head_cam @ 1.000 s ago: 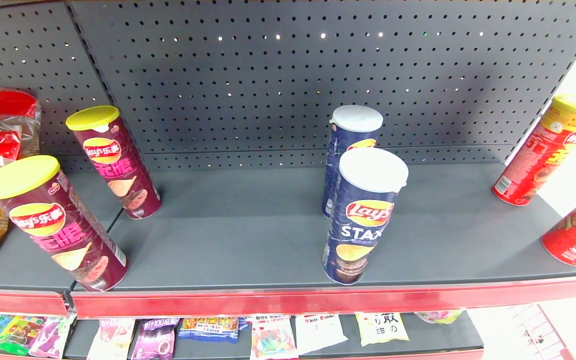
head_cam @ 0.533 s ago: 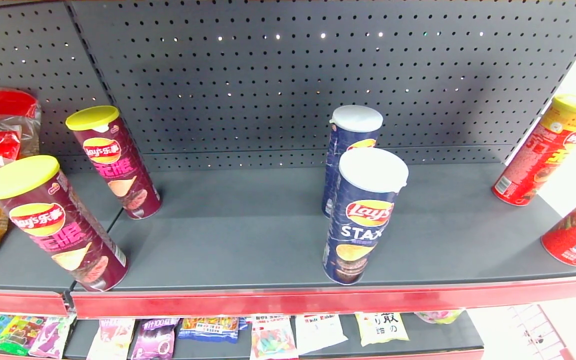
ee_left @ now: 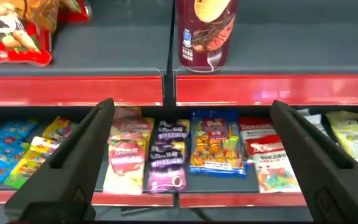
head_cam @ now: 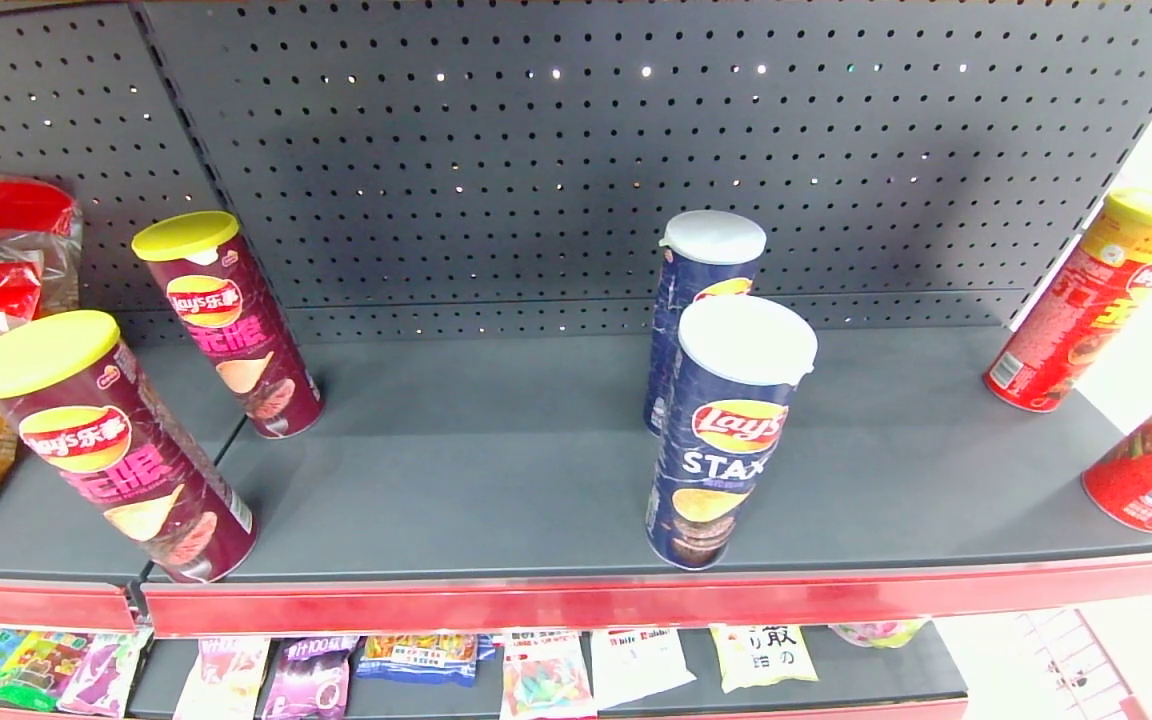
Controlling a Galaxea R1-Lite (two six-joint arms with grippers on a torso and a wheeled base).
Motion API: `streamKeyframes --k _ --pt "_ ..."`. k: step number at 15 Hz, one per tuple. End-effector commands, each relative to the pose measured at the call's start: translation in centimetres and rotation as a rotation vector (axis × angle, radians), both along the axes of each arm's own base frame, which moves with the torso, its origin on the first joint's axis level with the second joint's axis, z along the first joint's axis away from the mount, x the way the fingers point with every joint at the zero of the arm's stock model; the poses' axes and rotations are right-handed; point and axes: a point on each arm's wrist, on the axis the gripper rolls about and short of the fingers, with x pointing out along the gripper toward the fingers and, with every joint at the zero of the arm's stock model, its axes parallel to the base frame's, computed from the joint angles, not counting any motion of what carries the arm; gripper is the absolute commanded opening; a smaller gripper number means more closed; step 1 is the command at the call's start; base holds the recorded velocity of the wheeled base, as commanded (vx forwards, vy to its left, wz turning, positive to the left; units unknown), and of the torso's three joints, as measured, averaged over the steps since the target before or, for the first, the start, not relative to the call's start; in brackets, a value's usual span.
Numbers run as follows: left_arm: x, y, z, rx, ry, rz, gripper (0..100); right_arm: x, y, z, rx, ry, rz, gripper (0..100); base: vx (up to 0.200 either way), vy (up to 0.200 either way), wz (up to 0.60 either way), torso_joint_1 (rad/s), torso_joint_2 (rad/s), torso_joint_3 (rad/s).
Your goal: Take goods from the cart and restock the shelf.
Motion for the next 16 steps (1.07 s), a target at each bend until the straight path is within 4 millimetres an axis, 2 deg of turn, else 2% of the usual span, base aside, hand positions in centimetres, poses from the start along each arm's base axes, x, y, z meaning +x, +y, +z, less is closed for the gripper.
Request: streamKeyframes --k 1,16 --pt "0.02 0.0 0.03 0.0 0.001 -0.001 100 0.0 0.0 -0.02 0.0 0.001 0.0 100 0.0 0.0 0.0 0.0 0.0 0.0" --pt "0.02 0.01 0.02 -0.023 0.002 0.002 100 0.0 0.0 -0.02 0.0 0.001 0.002 100 0.0 0.0 0.0 0.0 0.0 0.0"
